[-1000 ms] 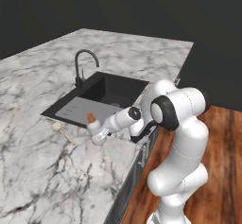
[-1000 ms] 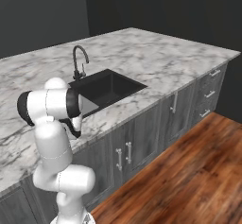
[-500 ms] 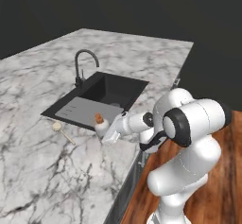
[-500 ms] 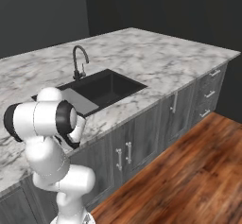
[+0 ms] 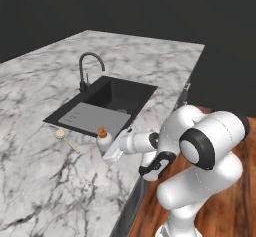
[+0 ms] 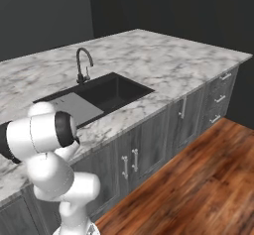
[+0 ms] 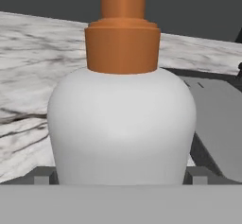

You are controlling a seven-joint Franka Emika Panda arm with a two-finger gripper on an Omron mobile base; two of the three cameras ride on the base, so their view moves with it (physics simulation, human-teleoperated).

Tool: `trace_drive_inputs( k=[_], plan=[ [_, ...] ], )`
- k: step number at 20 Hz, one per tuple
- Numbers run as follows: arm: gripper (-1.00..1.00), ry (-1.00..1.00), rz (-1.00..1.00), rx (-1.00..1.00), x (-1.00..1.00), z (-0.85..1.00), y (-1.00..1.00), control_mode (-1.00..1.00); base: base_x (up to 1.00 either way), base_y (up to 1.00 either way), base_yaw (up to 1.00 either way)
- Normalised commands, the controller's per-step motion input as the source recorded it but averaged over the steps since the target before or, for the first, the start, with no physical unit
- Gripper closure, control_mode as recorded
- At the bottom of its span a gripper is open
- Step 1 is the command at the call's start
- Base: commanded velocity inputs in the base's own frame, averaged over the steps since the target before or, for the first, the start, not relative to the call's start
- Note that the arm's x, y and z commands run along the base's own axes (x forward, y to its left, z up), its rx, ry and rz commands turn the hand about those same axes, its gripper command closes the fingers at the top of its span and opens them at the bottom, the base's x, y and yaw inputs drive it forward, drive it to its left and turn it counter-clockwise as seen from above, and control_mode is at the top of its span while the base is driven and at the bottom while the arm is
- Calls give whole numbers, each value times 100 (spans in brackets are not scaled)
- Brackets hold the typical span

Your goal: Locate and retrieve the dish brush and soap dispenser from the cabinet. Place them next to the sink.

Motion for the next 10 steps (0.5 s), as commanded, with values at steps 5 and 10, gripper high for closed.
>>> trace_drive_inputs(
  k=[5,10],
  plan=[
    [-100,7,6,9,50,-25,4,-100,0,0,0],
    [-100,7,8,3,67,-30,1,-100,0,0,0]
  ],
)
